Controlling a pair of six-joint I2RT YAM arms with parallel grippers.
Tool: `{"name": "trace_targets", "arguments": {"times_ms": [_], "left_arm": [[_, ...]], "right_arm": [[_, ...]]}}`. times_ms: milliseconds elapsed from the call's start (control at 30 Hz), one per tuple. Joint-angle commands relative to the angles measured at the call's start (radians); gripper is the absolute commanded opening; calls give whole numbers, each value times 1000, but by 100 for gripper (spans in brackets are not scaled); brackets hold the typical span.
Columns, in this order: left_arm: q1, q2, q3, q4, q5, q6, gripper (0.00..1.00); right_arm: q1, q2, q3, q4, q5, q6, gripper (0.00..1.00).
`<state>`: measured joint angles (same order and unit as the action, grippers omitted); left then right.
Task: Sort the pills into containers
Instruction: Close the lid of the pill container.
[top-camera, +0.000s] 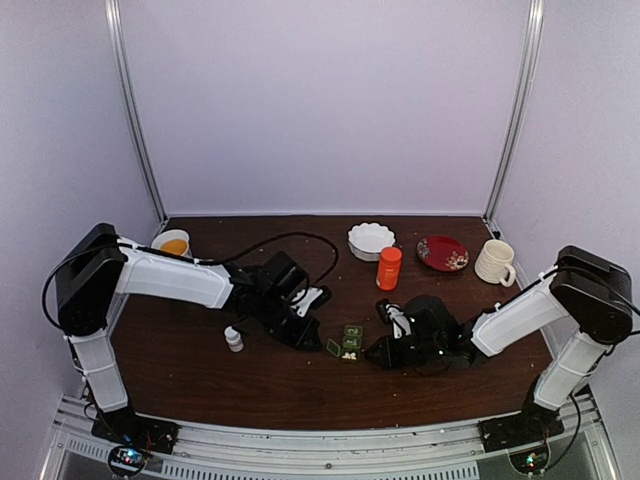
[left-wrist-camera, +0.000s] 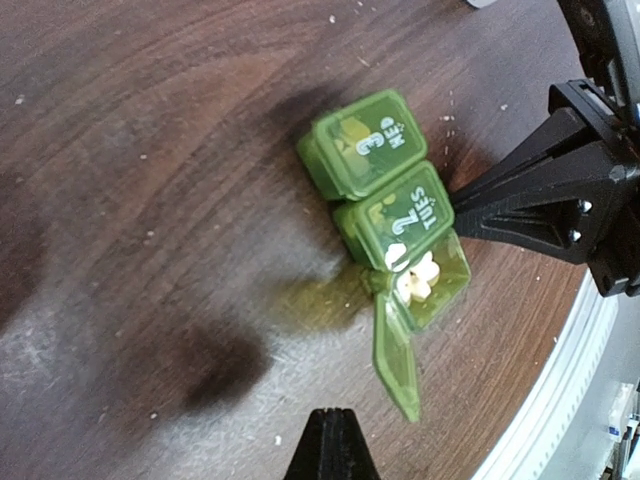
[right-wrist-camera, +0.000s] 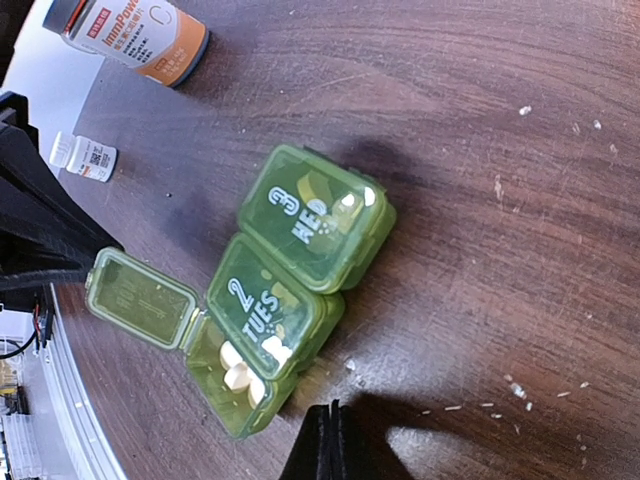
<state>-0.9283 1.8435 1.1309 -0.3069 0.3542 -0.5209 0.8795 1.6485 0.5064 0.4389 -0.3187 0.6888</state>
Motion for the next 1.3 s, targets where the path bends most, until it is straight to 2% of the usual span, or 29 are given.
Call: {"name": "trace_targets", "arguments": {"times_ms": [0, 833, 1067, 1200, 1267], "left_arm": [[-16, 26, 34, 68, 39, -16, 0], [-53, 157, 108, 175, 147, -37, 0], [-56, 196, 129, 134, 101, -35, 0], [-60, 199, 145, 86, 59, -23, 0], [-64, 200, 159, 60, 39, -14, 0]], "right_arm": [[7, 17, 20, 18, -8, 17, 0], [22, 24, 43, 45, -26, 24, 0], [22, 14, 30, 53, -26, 30, 0], [21, -21, -3, 89, -13, 38, 10], [22, -34, -6, 80, -6, 35, 12]]}}
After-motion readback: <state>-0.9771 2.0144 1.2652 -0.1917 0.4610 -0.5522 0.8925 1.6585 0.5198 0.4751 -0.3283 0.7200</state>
